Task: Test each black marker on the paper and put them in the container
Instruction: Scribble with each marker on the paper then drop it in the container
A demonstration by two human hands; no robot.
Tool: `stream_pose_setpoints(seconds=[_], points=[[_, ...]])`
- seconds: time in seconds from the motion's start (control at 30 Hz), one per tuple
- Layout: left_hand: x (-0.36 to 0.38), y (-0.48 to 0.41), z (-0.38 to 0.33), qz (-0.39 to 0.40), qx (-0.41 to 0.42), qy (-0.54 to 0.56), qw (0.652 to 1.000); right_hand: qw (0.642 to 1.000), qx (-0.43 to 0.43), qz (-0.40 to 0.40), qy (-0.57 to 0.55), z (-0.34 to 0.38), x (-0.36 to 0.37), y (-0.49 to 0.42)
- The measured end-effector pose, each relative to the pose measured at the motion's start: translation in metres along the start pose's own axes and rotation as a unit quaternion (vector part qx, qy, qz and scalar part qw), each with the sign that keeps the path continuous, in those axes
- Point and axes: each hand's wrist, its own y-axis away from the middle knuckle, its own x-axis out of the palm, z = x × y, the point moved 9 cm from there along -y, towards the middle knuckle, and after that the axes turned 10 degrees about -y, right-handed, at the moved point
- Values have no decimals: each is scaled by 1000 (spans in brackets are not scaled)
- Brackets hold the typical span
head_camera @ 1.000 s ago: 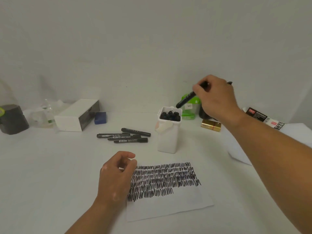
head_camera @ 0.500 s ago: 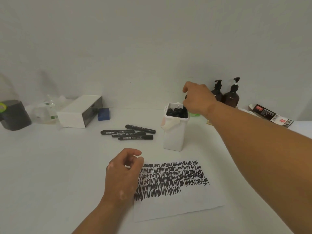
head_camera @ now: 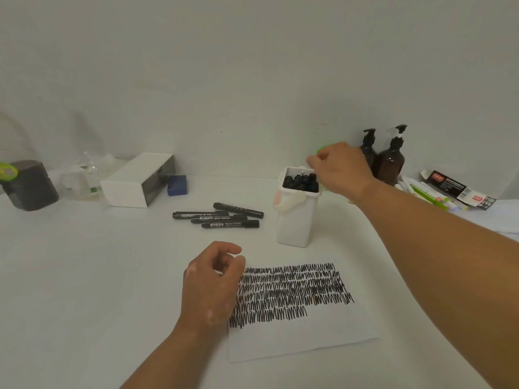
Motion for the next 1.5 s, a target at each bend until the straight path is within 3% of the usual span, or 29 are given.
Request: stream_pose_setpoints(seconds=[0.13,0.33,0.6,0.7,0.83,0.93,1.03,1.2,1.37,1.43,1.5], points=[[-1,0,2,-1,-11,-10,1000,989,22,-87,-120,-11,-30,53],[1,1,-1,5,-2,-38,999,972,102,18,-212,-54,-3,167],[-1,-13,5,-5,-22,-117,993,977,34,86,-191,-54,28,208],[4,-47,-8,12,56,-285,957,975,26,85,-203,-57,29,206],[38,-86,-17,84,154,-465,868,970,28,89,-222,-61,31,206],[58,-99,-12,131,181,-546,807,969,32,99,-226,-64,33,205],[66,-104,-7,132,183,-588,776,967,37,102,-232,-68,33,204],[73,-109,-3,138,181,-617,754,967,37,100,-232,-68,33,203],[66,-101,-9,150,176,-595,770,967,35,103,-231,-65,31,204],[58,-95,-23,128,177,-536,815,966,37,104,-233,-64,29,205],[43,-83,-39,109,157,-430,882,965,39,106,-237,-62,27,205]])
